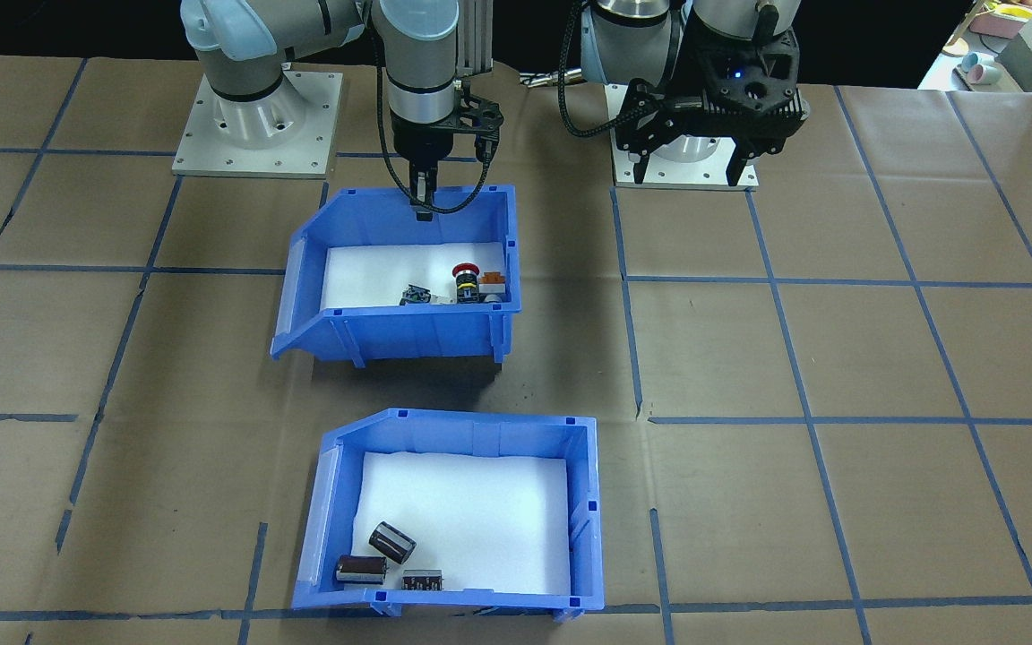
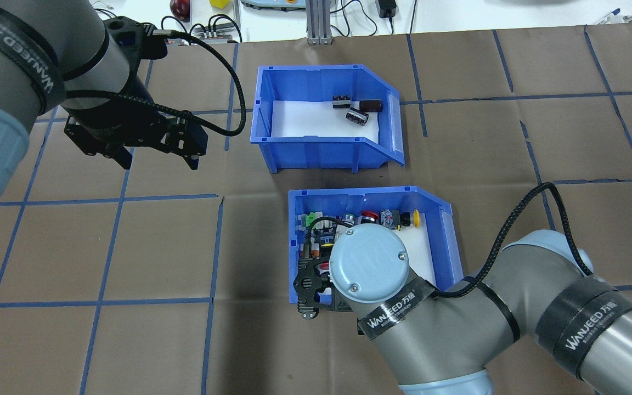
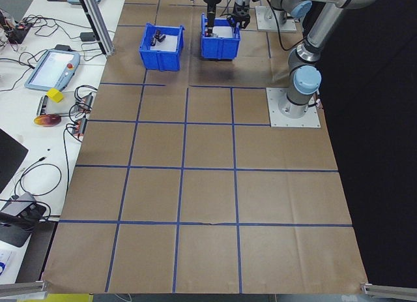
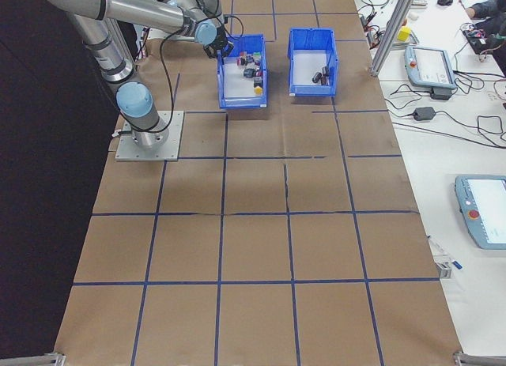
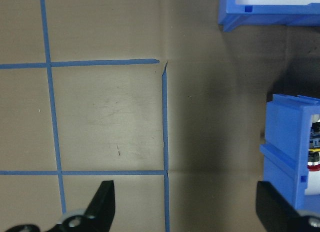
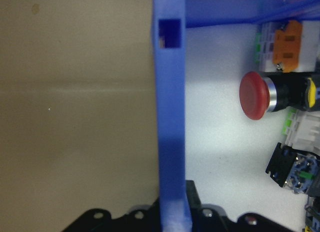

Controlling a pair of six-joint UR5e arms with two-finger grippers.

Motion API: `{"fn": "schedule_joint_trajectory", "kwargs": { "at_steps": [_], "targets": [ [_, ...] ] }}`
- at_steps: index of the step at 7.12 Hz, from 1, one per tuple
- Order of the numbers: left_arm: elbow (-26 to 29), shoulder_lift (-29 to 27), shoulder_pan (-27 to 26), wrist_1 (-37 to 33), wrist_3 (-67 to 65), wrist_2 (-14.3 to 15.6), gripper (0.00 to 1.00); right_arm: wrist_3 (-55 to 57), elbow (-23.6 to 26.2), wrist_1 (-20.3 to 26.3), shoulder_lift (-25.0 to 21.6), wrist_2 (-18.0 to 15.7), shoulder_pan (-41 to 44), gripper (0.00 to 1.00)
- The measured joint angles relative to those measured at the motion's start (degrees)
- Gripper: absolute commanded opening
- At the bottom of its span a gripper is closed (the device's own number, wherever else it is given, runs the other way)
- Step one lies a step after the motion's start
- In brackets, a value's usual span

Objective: Place battery box in front

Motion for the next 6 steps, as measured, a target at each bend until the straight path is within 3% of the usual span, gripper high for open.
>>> {"fn": "schedule_joint_trajectory", "kwargs": {
  "at_steps": [3, 4, 6],
  "targets": [
    [-4.8, 4.89, -0.02, -0.2, -0.31, -0.09, 0.99, 0.22, 0.01, -0.84, 1.93, 0.06, 0.24, 0.88],
    [-5.44, 5.35, -0.02, -0.34, 0.2, -0.18, 0.99, 0.3, -0.03, -1.47, 2.56, 0.19, 0.26, 1.0],
    [-5.47, 5.75, 0.29, -0.54, 4.47, -1.32, 1.0, 0.38, -1.13, -1.61, 2.51, 0.13, 0.16, 1.0]
  ]
}}
